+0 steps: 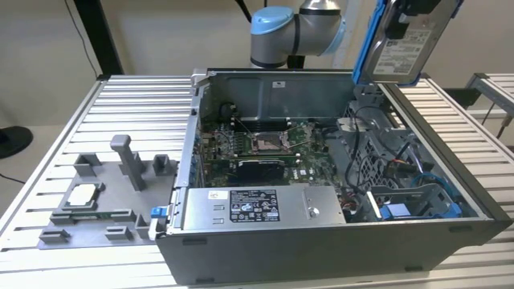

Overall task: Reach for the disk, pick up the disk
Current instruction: 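Pick up the disk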

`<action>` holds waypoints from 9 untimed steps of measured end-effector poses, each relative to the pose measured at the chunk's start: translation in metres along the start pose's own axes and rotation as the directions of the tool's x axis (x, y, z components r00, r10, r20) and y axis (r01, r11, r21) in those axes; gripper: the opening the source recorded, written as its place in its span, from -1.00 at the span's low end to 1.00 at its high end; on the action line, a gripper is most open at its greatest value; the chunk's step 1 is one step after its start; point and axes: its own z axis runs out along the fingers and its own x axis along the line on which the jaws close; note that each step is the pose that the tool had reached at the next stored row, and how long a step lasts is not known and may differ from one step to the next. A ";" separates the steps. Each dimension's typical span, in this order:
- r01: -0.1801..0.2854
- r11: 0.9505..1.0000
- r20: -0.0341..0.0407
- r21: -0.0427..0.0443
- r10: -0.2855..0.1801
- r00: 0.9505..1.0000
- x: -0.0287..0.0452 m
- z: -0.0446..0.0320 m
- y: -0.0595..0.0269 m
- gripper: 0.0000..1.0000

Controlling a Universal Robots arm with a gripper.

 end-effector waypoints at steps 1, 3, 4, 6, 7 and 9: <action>0.000 1.000 0.000 0.000 0.000 1.000 0.0011 0.0000 -0.0003 -1.00; 0.000 1.000 0.000 0.000 0.000 1.000 0.0036 0.0000 -0.0006 -1.00; 0.000 1.000 0.000 0.000 0.000 1.000 0.0048 -0.0001 -0.0007 -1.00; 0.000 1.000 0.000 0.000 0.000 1.000 0.0071 -0.0001 -0.0009 -1.00; 0.000 1.000 0.000 0.000 0.000 1.000 0.0083 -0.0001 -0.0009 -1.00; 0.000 1.000 0.000 0.000 0.000 1.000 0.0109 -0.0002 -0.0011 -1.00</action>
